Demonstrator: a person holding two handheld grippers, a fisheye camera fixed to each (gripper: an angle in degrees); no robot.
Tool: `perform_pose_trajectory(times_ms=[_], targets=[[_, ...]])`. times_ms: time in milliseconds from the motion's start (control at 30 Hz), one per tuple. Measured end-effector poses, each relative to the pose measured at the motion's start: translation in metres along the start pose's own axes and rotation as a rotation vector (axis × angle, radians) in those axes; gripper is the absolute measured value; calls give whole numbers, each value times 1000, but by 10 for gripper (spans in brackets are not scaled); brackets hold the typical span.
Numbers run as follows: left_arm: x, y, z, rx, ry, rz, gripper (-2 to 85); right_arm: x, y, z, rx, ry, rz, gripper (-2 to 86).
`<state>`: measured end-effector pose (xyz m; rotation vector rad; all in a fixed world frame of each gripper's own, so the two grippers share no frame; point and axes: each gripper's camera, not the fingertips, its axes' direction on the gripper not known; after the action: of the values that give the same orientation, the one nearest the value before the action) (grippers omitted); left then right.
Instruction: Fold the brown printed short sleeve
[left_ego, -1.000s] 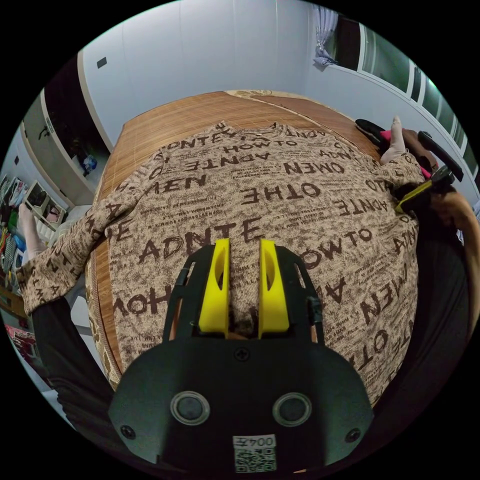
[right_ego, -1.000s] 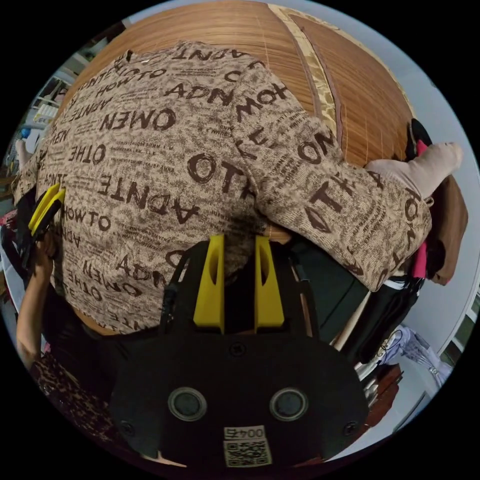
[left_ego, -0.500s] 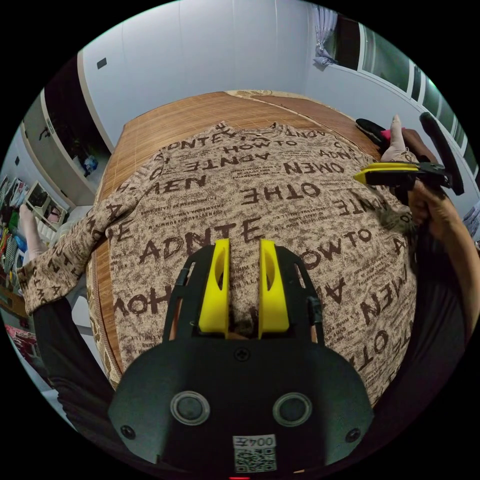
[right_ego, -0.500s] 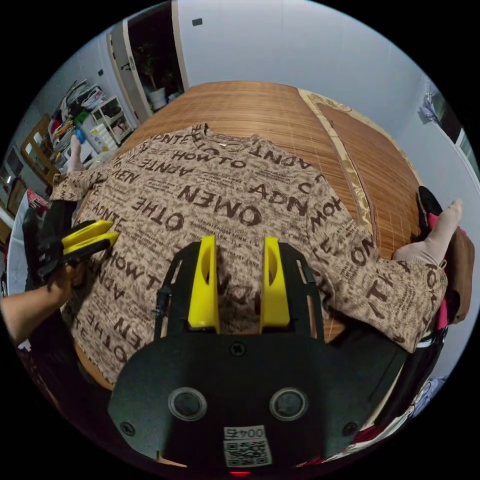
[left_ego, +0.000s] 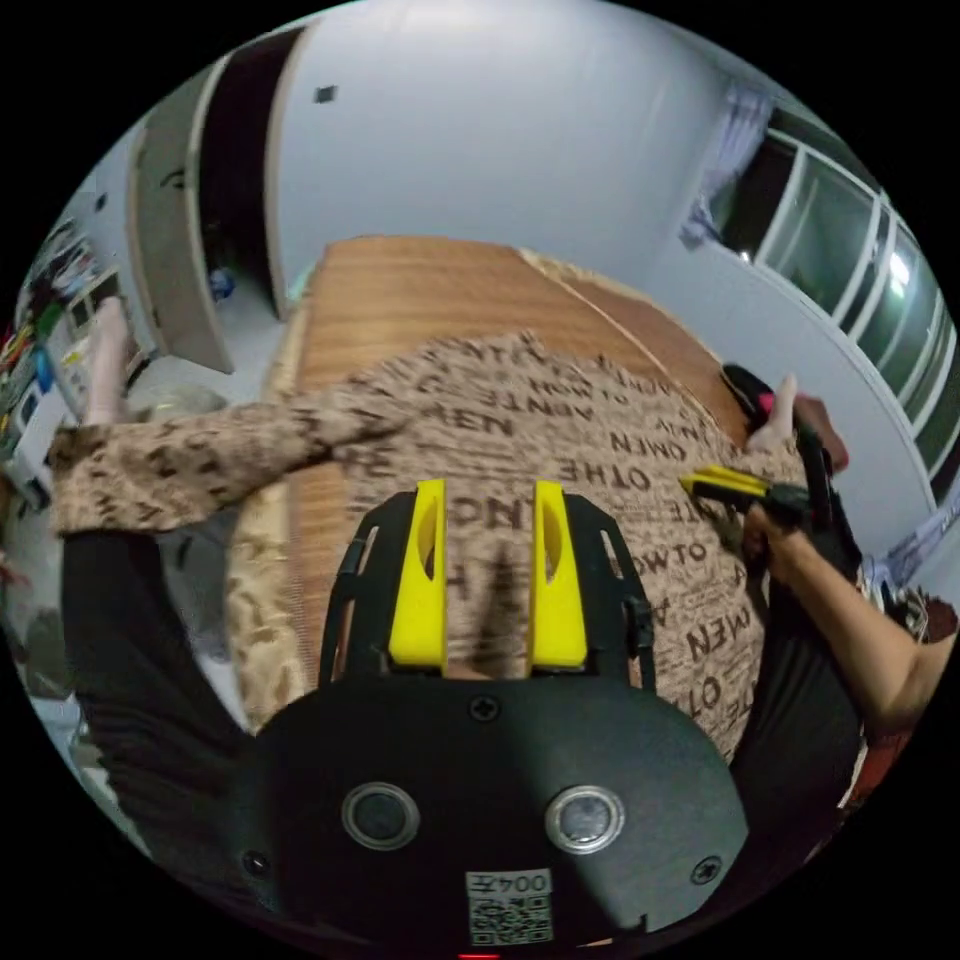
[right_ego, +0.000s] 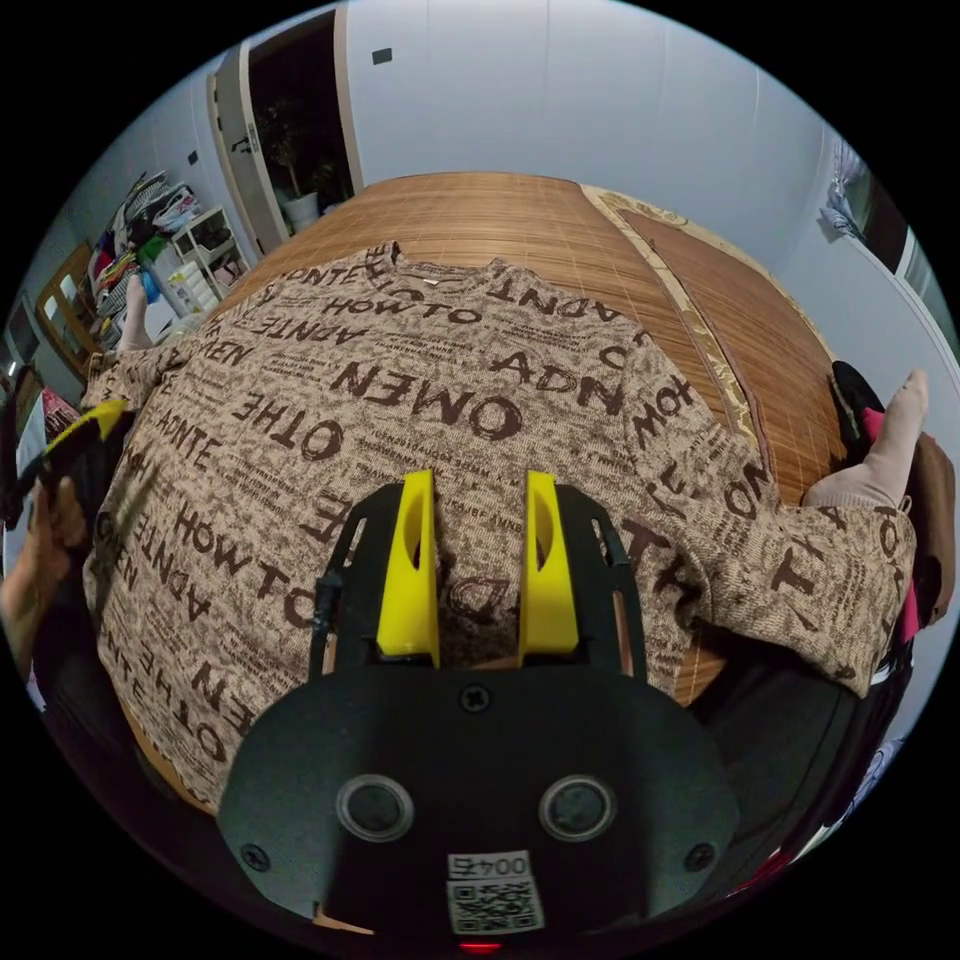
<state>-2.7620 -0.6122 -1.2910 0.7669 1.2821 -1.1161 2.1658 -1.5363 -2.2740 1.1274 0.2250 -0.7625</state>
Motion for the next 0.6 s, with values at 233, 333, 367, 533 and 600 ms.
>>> perform_pose_trajectory(times_ms=[233,333,367,533,600], targets=[[-204,16,-116,79,-290,-463,126,-4,8,3,4,4,-1,133],[-255,27,-133,102,-306,-636,126,-5,11,5,5,8,-2,133],[-268,28,-134,97,-337,-658,127,-5,12,6,5,8,-2,133],[-297,16,-126,-12,-332,-699,129,-4,16,8,7,8,-2,133],[-298,9,-125,-29,-360,-669,125,-4,17,9,8,8,-1,133]])
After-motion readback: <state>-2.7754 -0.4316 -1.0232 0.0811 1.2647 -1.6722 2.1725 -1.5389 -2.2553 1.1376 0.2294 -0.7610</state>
